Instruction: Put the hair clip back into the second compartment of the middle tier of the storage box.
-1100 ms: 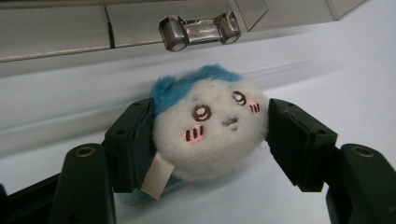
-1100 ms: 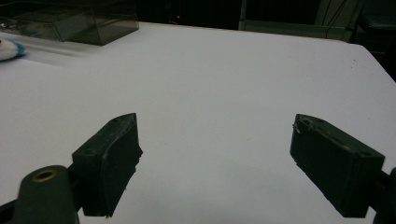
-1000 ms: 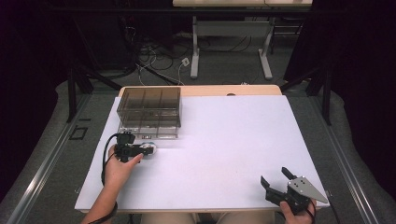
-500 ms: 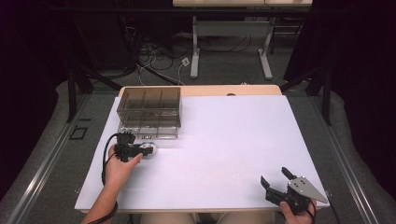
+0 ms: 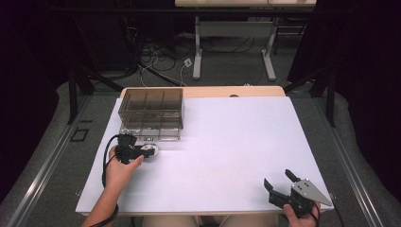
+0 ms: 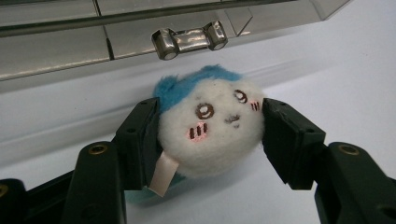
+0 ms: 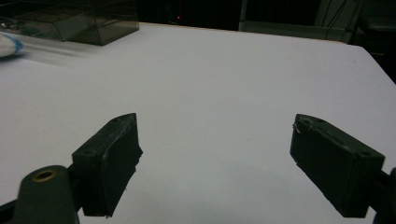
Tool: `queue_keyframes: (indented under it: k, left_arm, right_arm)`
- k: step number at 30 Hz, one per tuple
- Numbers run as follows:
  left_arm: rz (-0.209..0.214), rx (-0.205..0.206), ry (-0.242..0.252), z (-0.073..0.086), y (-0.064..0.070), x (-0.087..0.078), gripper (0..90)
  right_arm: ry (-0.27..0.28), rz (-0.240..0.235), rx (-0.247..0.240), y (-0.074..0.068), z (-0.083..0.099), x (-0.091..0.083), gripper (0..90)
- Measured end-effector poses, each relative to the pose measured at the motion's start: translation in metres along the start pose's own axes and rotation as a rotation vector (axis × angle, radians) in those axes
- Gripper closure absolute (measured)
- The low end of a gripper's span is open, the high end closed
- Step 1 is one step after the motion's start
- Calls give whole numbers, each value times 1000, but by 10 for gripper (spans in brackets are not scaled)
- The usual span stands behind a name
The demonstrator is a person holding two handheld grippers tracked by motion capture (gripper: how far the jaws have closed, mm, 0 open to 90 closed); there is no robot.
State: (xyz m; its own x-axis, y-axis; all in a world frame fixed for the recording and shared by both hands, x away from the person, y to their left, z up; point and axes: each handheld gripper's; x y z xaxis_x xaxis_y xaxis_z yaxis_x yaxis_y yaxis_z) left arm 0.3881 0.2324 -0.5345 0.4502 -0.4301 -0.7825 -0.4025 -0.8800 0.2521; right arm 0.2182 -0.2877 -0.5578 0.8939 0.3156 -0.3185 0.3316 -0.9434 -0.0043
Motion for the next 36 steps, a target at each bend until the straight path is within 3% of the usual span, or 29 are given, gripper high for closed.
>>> queue_keyframes:
  k: [14, 36]
  left_arm:
    - [5, 3, 15, 6, 1, -6, 401]
    - [-4, 55, 74, 6, 12, -21, 403]
  right_arm:
    - [4, -4, -7, 0, 0, 0, 151]
    - [10, -4, -1, 0, 0, 0, 151]
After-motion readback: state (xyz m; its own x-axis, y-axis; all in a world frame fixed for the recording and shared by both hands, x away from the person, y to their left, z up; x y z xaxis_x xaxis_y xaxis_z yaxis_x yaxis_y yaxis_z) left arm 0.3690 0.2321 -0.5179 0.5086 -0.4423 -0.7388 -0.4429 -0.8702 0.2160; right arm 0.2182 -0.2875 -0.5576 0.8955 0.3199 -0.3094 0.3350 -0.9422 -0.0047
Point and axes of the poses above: each handheld gripper's, and its own axes: x roughly forward along the jaws, z roughly out of its underside, y roughly to its right, and after that the axes turned 1 degree about -y, right-handed
